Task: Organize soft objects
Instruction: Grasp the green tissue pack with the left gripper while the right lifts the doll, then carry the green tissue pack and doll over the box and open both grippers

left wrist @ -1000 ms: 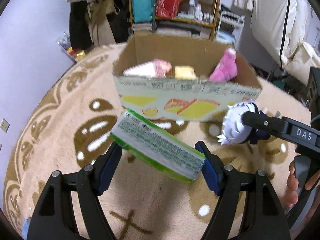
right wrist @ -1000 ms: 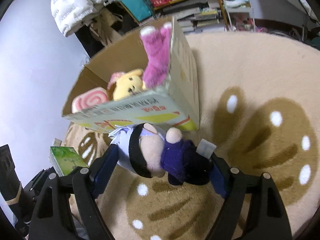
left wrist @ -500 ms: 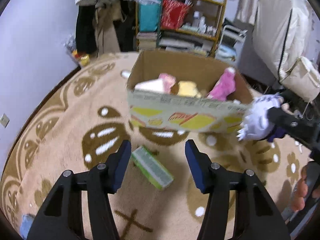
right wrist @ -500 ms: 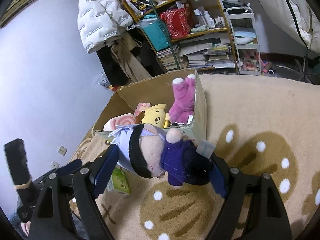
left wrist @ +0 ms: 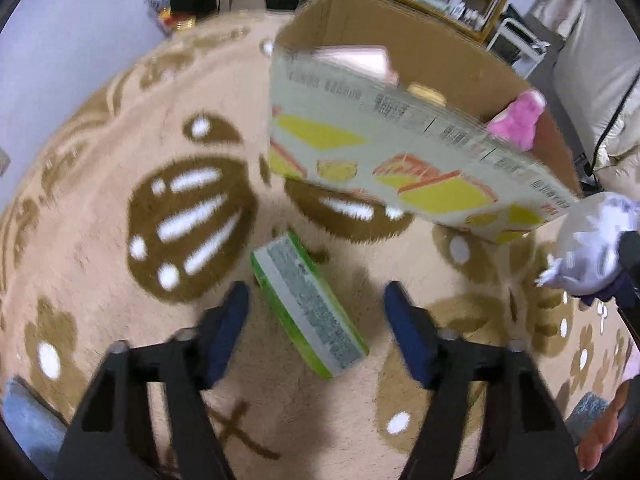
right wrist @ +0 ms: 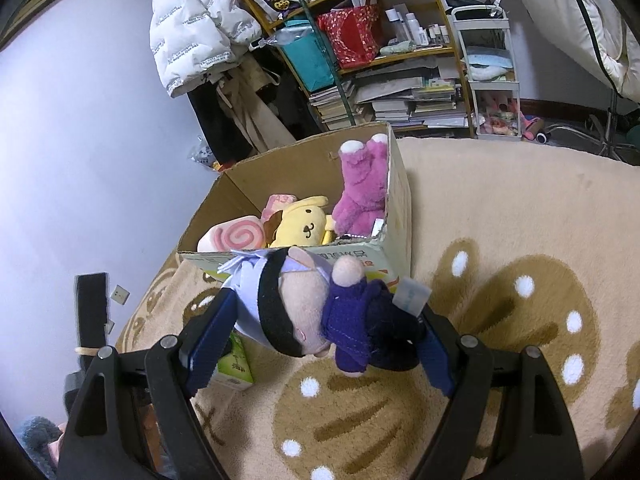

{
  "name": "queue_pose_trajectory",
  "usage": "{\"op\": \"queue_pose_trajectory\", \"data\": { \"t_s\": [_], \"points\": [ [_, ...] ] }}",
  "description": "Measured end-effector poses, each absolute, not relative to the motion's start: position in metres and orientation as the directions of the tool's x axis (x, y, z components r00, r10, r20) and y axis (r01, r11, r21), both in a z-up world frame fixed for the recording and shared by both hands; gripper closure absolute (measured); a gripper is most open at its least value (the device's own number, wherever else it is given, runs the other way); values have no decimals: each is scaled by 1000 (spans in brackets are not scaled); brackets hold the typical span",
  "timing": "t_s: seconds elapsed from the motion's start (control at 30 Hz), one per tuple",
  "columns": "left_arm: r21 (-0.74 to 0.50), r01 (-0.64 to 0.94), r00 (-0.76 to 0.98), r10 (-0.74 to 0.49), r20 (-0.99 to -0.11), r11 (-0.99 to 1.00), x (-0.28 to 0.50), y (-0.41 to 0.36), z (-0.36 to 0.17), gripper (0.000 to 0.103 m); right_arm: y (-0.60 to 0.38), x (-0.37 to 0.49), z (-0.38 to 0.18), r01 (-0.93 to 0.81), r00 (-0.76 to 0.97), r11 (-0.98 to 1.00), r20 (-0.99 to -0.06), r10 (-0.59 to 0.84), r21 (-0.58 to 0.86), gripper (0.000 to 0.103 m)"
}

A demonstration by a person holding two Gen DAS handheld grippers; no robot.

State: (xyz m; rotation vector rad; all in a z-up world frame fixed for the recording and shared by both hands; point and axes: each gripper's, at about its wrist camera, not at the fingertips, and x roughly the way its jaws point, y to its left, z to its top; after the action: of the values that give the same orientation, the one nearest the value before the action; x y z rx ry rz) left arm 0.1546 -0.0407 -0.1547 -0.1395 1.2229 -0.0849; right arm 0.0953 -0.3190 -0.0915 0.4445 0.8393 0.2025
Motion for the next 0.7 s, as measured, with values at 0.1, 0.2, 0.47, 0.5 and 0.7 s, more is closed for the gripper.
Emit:
{"op": "queue_pose_trajectory", "data": {
  "t_s": [0.1,0.2,0.47,0.5,0.7],
  "points": [
    [-160,-16,329,-146,-933,987,154,-38,-161,63,-319,95,-91,-5,661,894,-669,339,448,16],
    [-135,25,372,-134,-918,991,151,-40,-151,67,-319,94,-90,-5,668,894,-663,336,448,16],
    [-131,45,555,-134,-821,990,129,-34,-96,69,-322,89,-81,-18,698,891,-632,336,454,16],
    [-139,45,575,-139,-806,989,126,-33,-88,69,-322,89,-79,-21,704,890,-626,336,455,16],
    [-124,55,698,-127,-705,991,119,-30,-52,69,-322,85,-70,-34,731,889,-595,334,456,16]
  ]
}}
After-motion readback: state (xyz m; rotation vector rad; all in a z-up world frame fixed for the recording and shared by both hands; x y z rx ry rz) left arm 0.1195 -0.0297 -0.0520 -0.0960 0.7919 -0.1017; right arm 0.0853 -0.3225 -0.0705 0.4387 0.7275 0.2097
